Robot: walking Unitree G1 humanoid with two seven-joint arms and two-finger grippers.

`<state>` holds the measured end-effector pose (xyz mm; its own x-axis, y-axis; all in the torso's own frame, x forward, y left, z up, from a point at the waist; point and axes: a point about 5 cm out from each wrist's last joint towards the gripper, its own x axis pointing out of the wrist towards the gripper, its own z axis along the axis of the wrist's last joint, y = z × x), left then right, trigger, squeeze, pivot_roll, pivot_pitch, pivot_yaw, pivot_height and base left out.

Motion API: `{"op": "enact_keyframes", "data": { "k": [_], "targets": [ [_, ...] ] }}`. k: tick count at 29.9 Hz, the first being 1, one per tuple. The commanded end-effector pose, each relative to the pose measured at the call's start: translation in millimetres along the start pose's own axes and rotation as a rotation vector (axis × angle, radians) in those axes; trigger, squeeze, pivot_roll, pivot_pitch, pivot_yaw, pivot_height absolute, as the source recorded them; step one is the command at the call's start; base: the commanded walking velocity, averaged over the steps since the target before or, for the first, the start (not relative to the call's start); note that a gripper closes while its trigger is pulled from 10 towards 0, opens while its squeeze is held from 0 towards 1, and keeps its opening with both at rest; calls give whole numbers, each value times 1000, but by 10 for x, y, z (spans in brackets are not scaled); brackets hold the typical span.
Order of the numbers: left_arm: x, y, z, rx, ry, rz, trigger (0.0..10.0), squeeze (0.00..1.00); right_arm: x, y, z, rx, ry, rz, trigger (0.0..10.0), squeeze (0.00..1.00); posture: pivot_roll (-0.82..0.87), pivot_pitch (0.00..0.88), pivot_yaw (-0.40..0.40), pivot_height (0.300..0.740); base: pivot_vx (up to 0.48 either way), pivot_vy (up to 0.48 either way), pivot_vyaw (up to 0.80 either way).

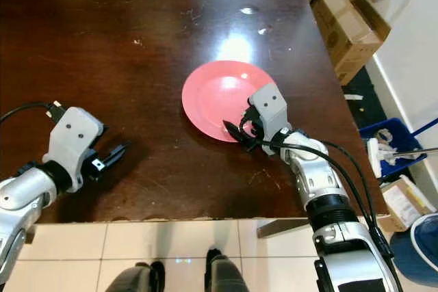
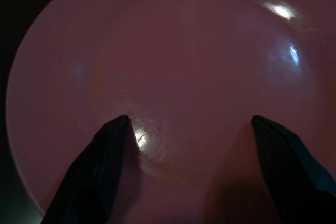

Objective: Setting the table

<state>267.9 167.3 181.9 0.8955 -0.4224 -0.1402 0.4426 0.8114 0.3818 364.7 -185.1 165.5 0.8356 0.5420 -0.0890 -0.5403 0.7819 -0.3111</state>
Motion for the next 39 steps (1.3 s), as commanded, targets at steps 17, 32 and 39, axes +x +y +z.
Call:
{"op": "enact_keyframes", "data": {
  "k": [17, 32, 39],
  "targets": [
    [-77, -30, -56, -10, 24, -1, 10000, 0, 18, 876, -320, -12, 60, 503, 10000, 0, 26, 216, 39, 740, 0, 0, 0],
    [88, -89, -24, -35, -13, 2, 10000, 0, -295, 421, -349, -35, 69, 319, 10000, 0, -53, 188, 33, 740, 0, 0, 0],
    [91, -70, -3, -33, -26, 18, 10000, 0, -112, 424, -179, -33, 14, 325, 10000, 0, -33, 173, 24, 740, 0, 0, 0]
  ]
}}
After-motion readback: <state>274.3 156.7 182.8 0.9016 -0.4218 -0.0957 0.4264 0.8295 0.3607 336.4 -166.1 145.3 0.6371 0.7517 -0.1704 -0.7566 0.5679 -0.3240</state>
